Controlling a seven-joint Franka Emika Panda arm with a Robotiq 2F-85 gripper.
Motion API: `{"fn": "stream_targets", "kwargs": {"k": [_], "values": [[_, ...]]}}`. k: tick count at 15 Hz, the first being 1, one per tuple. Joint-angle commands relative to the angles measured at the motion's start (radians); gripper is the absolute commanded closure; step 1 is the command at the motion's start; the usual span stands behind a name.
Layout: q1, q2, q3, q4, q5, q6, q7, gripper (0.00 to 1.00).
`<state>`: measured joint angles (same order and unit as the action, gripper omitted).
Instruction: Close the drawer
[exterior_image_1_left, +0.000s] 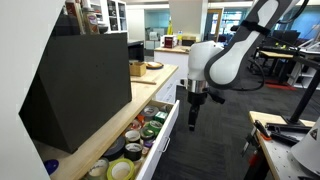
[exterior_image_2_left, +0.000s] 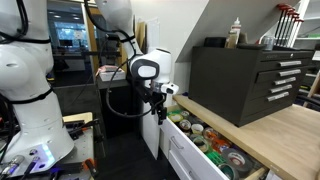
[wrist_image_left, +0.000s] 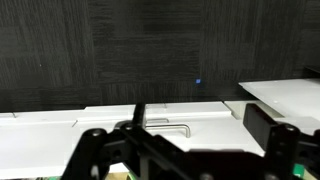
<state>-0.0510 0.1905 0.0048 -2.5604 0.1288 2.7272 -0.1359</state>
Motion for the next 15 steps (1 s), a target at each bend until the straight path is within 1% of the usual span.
{"fn": "stream_targets", "kwargs": {"k": [1,3,5,9,15], "values": [[0.005,0.122,-0.004,0.009,-0.01,0.218,0.045,0.0],[0.003,0.204,0.0,0.026,-0.023,0.321,0.04,0.0],[0.007,0.284,-0.002,0.046,-0.043,0.393,0.045,0.0],[0.017,0.395,-0.005,0.09,-0.073,0.488,0.047,0.0],[0.014,0.521,0.01,0.169,-0.076,0.649,0.072,0.0]]}}
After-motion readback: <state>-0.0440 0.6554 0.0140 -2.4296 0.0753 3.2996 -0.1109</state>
